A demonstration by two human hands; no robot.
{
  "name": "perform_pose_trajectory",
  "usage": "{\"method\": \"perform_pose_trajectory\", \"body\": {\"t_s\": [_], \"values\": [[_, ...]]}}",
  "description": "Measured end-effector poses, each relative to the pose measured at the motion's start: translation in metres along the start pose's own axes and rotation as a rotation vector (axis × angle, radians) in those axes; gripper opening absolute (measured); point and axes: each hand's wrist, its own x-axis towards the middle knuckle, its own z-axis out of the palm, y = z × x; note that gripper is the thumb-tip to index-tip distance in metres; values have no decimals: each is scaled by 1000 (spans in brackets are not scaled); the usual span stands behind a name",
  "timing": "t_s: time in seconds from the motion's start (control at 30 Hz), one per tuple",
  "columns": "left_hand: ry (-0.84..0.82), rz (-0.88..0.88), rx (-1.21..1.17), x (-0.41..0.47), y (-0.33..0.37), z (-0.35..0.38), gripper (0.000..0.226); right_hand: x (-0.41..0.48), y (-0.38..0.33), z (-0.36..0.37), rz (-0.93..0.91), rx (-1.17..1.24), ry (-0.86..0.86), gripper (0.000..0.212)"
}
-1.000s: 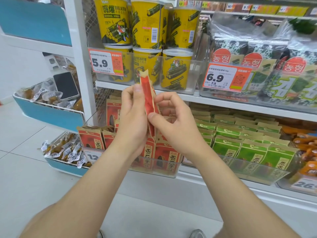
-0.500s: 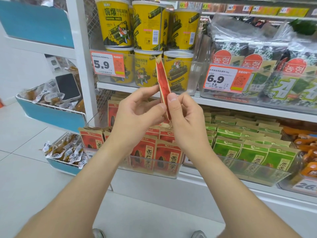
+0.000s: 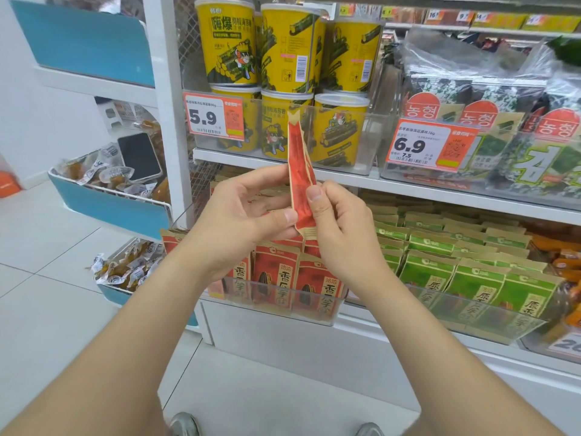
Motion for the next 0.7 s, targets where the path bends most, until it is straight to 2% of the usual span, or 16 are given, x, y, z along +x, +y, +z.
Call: {"method": "perform_pose_trajectory", "body": {"t_s": [0.27, 0.5, 0.6, 0.67, 0.7], "values": [[45, -30, -15, -1, 1, -9, 71, 0, 0, -3, -18, 54, -132, 39], [50, -48, 21, -3, 3, -15, 72, 3, 12, -6, 16, 231, -284, 30], [84, -78, 51, -4, 6, -11, 54, 2, 8, -9, 65, 265, -280, 23], [87, -108, 85, -4, 8, -5, 31, -1, 9, -4, 90, 138, -251, 23], [101, -124, 119, -4, 7, -2, 29, -3, 9, -1, 91, 47, -220, 28]]}}
